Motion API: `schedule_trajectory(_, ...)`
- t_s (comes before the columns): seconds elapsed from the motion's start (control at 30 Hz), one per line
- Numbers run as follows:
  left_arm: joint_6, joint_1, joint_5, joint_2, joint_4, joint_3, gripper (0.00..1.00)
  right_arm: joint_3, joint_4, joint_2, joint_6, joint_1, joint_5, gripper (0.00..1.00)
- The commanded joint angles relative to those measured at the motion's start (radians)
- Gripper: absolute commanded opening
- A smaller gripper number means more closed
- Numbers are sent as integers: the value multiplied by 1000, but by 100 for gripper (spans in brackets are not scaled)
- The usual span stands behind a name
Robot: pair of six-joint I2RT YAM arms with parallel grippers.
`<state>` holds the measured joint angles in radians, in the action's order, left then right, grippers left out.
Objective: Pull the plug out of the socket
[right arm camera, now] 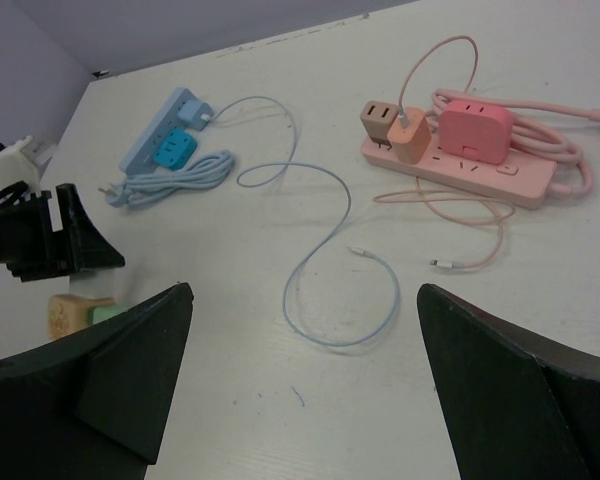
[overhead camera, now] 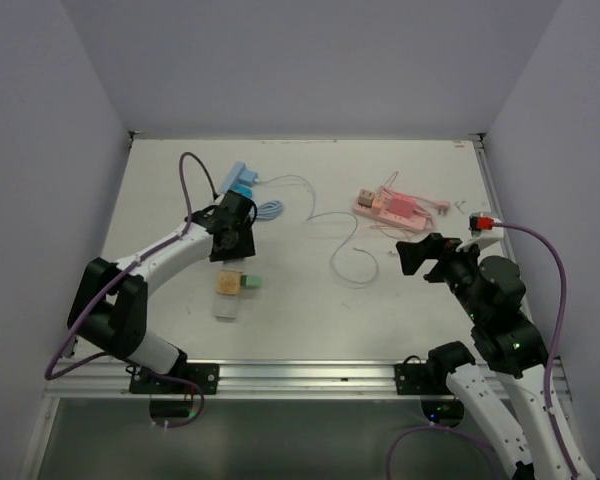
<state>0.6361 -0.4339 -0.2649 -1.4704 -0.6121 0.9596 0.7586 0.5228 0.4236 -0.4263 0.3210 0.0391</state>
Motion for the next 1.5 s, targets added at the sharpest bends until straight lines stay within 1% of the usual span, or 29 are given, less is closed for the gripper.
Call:
schedule_trajectory(0.0,62,-81,-3,-82,57,111,58,-10,-24,13,8,4,10,99)
schedule_trajectory(0.07,63,-124,-11,-128,55,160,61,-8,-17,17,9,6,10,99)
schedule_trajectory(0.1,63,-135,-14,-140,51,174,66,-8,-14,17,11,4,8,99)
schedule_trajectory(0.17,57,-160,-26,-165,43,214,75,-5,-7,17,12,4,10,99)
schedule_trajectory(0.2,48,-164,-28,-169,37,223,81,-4,-3,17,12,4,8,99)
schedule_trajectory(0.27,42,-169,-33,-172,31,241,87,-4,-1,18,14,4,7,99)
schedule_trajectory(0.3,34,-169,-34,-171,28,245,92,-4,-1,21,14,6,5,99)
schedule_trajectory(0.37,24,-169,-42,-163,23,254,95,-2,-3,27,14,4,1,99)
schedule_trajectory(0.4,13,-169,-43,-160,12,258,99,-1,-4,29,14,4,-4,99)
schedule_trajectory(0.53,-35,-167,-45,-113,-23,275,100,11,2,46,14,6,-21,99)
schedule_trajectory(0.67,-130,-169,-45,-4,-61,254,100,19,11,53,18,4,-19,99)
schedule_trajectory(0.7,-175,-170,-34,13,-80,248,99,21,13,53,20,4,-19,99)
schedule_trajectory(0.8,-248,-180,24,76,-133,219,100,13,16,50,23,4,-12,99)
schedule_trajectory(0.87,-263,-193,30,88,-162,205,100,10,16,49,24,6,-7,99)
schedule_trajectory(1.03,-234,-270,26,88,-213,173,99,10,22,52,29,4,15,99)
schedule_trajectory(1.17,-205,-338,3,59,-245,179,98,13,22,64,29,4,13,99)
schedule_trajectory(1.27,-182,-397,-46,6,-300,197,98,18,23,72,29,4,13,99)
schedule_trajectory(1.3,-173,-422,-92,-8,-313,202,98,19,25,73,29,4,13,99)
schedule_trajectory(1.4,-151,-451,-137,-54,-333,205,98,16,22,76,31,4,13,99)
schedule_trajectory(1.47,-141,-457,-135,-76,-330,205,97,10,22,78,29,4,15,99)
